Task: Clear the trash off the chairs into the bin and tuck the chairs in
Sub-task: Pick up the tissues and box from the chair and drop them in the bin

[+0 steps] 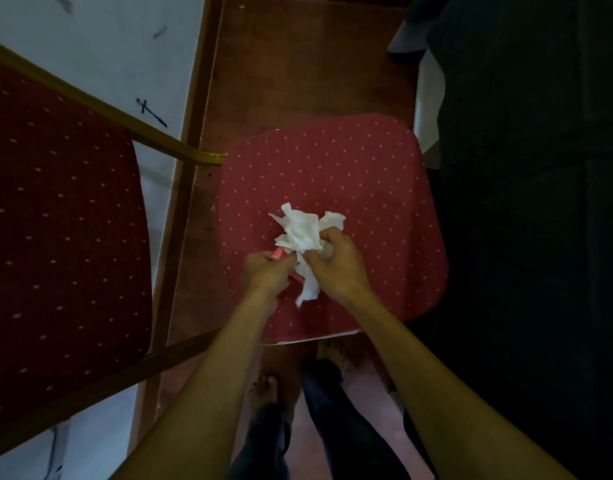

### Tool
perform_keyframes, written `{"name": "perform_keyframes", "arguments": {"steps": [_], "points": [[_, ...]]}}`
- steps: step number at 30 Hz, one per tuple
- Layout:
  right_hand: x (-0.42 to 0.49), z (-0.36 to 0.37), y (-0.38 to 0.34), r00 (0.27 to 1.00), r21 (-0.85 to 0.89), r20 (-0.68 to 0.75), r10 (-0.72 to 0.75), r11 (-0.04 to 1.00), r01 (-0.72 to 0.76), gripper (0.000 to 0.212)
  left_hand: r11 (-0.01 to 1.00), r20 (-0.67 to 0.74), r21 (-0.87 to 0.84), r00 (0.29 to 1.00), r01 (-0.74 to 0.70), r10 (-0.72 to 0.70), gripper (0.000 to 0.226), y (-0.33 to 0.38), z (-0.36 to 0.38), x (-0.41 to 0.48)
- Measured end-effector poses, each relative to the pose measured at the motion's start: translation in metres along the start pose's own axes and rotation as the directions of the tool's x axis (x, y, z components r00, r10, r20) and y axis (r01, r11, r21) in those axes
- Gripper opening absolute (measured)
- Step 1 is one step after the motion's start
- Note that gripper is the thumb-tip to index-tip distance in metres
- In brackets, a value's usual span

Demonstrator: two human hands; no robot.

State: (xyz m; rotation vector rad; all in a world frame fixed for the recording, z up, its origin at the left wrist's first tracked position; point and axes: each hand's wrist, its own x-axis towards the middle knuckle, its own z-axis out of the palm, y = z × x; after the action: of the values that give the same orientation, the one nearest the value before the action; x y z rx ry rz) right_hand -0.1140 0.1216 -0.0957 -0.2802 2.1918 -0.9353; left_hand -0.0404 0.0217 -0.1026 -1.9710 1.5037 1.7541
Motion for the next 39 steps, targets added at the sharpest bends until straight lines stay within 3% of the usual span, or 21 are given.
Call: {"name": "perform_keyframes", "arguments": {"steps": [2,6,10,13,16,22,29,34,39], "points": [[-0.009,-0.002,0.002,0.999,0.095,0.011,0.048,0.994,-0.049,0.022,0.995,0.091,-0.091,0.995,0.051,-0.043,0.010,-0.003,-0.007,-0.007],[-0.047,-0.007,-0.011,0.998,0.189,-0.045,0.034,0.982,-0.025,0.047,0.988,0.188,-0.153,0.982,0.011,0.018,0.027,0.003,-0.022,-0.039],[-0.103,-0.023,-0.046,0.987,0.147,-0.162,0.011,0.989,0.013,0.040,0.982,0.203,-0.078,0.962,-0.171,0.184,0.025,0.019,-0.044,-0.096],[-0.153,-0.042,-0.078,0.962,0.076,-0.270,-0.031,0.996,0.053,0.023,0.931,0.220,-0.009,0.907,-0.366,0.358,0.023,0.038,-0.066,-0.154],[-0.206,-0.068,-0.101,0.932,0.100,-0.362,0.007,0.994,0.032,0.025,0.889,0.313,-0.019,0.842,-0.457,0.439,0.022,0.054,-0.090,-0.218],[-0.324,-0.117,-0.131,0.876,0.285,-0.476,0.075,0.956,0.073,0.029,0.822,0.555,0.024,0.692,-0.569,0.462,0.026,0.058,-0.120,-0.332],[-0.429,-0.159,-0.117,0.713,0.307,-0.688,0.136,0.945,0.116,0.030,0.625,0.694,0.093,0.501,-0.775,0.517,0.022,0.046,-0.098,-0.433],[-0.488,-0.186,-0.072,0.615,0.351,-0.750,0.244,0.935,0.056,0.023,0.490,0.823,0.125,0.366,-0.863,0.435,0.018,0.013,-0.055,-0.486],[-0.530,-0.202,-0.022,0.541,0.486,-0.746,0.388,0.873,0.044,0.022,0.429,0.899,0.141,0.296,-0.892,0.321,0.030,-0.031,-0.011,-0.527]]}}
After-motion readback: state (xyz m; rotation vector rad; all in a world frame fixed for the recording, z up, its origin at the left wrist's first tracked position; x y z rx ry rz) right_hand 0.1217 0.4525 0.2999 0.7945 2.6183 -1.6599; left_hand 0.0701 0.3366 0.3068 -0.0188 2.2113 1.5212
